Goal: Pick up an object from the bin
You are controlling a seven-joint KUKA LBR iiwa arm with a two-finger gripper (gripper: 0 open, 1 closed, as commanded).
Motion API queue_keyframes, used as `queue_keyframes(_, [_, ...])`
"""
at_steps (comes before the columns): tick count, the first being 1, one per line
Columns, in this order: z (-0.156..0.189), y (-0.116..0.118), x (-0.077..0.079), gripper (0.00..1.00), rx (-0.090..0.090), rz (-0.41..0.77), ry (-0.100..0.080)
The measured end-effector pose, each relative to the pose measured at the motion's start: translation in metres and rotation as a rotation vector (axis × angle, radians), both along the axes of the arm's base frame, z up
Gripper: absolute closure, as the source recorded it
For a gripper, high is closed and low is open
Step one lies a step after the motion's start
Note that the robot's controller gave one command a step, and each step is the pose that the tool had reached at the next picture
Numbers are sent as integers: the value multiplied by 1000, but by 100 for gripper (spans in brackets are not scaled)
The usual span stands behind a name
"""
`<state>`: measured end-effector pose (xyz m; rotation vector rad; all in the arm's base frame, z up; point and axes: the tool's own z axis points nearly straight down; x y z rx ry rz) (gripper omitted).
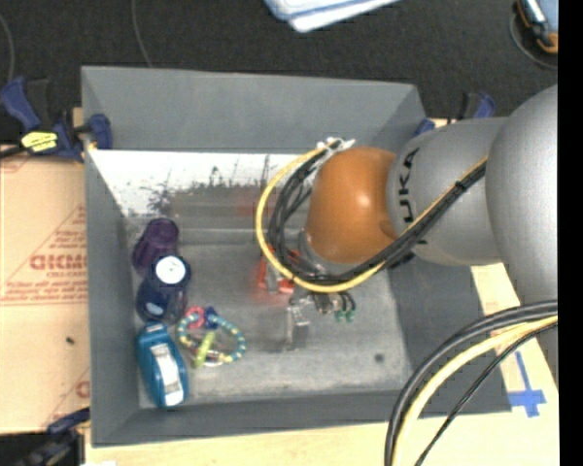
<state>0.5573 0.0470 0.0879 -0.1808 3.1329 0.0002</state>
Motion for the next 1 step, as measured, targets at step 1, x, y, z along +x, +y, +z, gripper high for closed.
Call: queue_keyframes(1, [-8,18,1,0,3,26,2])
